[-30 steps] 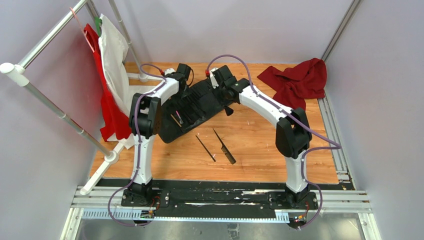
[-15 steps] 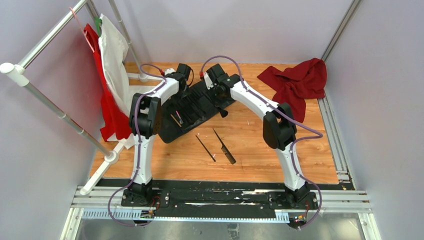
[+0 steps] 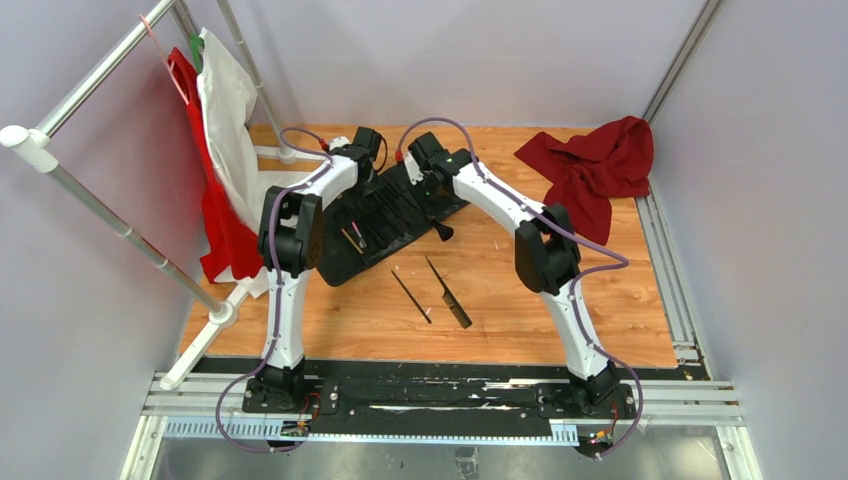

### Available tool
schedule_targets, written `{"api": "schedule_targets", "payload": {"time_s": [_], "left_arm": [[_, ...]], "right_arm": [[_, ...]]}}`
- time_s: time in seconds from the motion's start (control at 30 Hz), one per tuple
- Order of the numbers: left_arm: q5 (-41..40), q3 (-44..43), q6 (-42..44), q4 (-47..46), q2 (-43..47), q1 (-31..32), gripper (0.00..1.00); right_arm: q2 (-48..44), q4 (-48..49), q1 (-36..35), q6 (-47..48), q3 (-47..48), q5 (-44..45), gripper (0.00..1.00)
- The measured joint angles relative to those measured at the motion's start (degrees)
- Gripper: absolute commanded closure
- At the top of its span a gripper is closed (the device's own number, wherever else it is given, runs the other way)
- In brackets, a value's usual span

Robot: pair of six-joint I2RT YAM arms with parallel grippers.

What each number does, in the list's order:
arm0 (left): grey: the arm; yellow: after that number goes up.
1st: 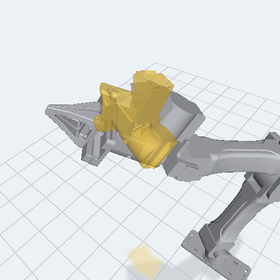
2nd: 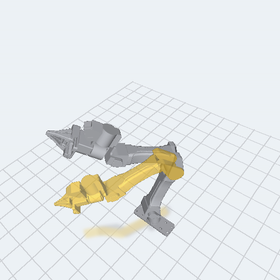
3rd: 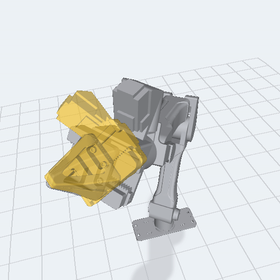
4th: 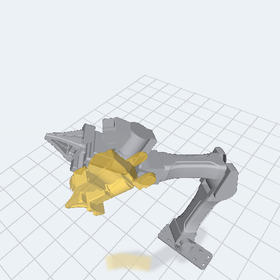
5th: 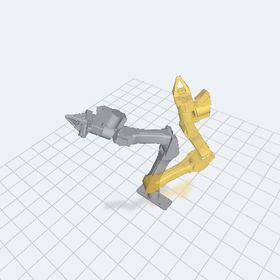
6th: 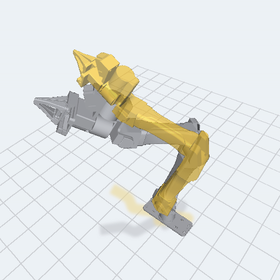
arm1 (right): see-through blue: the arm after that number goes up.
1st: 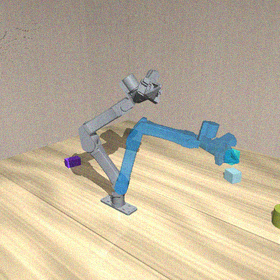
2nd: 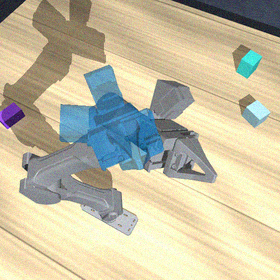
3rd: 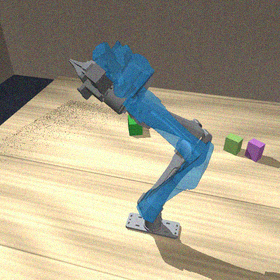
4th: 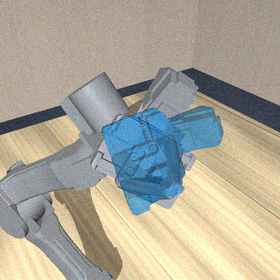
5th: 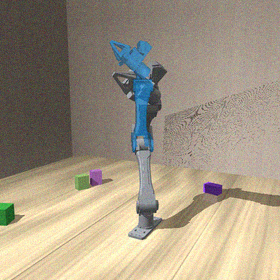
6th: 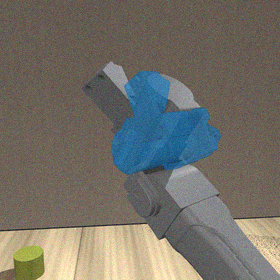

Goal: Organize the makeup
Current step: Place the makeup brush in the cosmetics bag.

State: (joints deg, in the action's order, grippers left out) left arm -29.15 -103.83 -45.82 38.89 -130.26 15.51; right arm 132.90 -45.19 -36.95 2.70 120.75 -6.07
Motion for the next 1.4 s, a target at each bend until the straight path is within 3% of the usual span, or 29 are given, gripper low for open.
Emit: {"api": "schedule_targets", "payload": {"time_s": [1.4], "left_arm": [[0.0,0.0,0.0,0.0,0.0,0.0,0.02]], "right_arm": [[8.6,-2.9,0.9,0.1,8.7,-2.5,0.99]]}}
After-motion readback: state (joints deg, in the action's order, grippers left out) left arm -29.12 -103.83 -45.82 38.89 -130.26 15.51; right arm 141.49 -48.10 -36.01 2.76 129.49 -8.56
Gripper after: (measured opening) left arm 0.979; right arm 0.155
